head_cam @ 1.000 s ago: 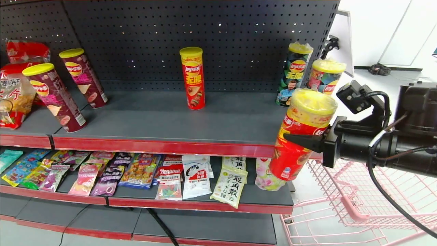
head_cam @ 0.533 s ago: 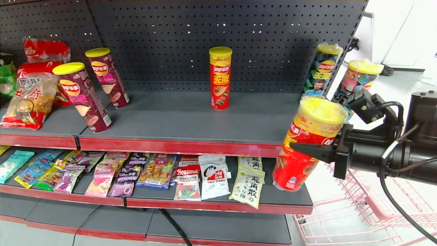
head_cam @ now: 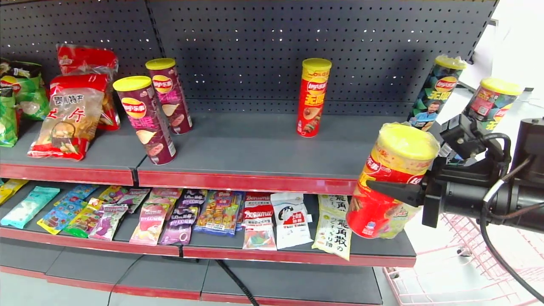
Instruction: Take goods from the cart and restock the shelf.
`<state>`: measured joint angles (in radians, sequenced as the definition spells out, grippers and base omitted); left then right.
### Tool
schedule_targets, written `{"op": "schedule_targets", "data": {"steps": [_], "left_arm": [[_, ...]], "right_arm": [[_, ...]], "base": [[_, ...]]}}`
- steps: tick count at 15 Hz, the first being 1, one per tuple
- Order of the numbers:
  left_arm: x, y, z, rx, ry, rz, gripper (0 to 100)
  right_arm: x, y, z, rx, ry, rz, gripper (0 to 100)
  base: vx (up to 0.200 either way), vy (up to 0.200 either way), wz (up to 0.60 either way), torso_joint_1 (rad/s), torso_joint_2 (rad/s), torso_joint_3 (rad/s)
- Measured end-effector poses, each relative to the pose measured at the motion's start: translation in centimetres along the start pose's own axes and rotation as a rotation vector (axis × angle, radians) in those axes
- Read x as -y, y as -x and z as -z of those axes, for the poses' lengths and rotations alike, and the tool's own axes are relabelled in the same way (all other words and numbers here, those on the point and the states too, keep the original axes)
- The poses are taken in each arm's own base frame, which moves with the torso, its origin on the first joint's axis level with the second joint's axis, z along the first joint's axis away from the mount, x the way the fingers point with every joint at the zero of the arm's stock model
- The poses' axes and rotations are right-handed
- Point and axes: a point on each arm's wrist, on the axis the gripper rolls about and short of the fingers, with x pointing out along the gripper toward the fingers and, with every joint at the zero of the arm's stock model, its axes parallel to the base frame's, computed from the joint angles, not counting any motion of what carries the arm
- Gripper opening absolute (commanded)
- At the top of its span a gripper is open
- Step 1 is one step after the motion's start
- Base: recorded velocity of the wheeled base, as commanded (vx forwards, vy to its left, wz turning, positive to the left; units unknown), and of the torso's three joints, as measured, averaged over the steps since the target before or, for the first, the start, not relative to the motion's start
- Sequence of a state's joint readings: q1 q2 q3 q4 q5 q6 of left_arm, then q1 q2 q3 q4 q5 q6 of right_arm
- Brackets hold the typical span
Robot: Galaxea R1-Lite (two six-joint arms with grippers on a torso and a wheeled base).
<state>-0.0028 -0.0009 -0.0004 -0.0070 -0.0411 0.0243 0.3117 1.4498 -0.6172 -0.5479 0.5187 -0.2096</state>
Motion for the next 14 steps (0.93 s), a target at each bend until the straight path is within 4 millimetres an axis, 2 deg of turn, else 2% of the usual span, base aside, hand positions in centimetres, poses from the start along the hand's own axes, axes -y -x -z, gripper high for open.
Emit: {"op": "schedule_targets", "data": {"steps": [5,8,14], "left_arm": [[0.0,0.0,0.0,-0.001,-0.017,0.000,100],[0.0,0.0,0.0,-0.001,-0.016,-0.001,100],[0.0,0.0,0.0,0.000,-0.014,0.000,100]], "right_arm": [[-0.4,0.3,1.2,-0.031,-0.018,-0.006,0],[-0.7,0.7,1.6,-0.038,-0.024,-0.008,0],[-0.7,0.8,1.4,-0.028,-0.025,-0.008,0]], "base": [[0.000,0.000,0.00,0.000,0.00,0.000],[0.000,0.000,-0.60,0.002,0.00,0.004],[0.000,0.000,0.00,0.000,0.00,0.000]]}}
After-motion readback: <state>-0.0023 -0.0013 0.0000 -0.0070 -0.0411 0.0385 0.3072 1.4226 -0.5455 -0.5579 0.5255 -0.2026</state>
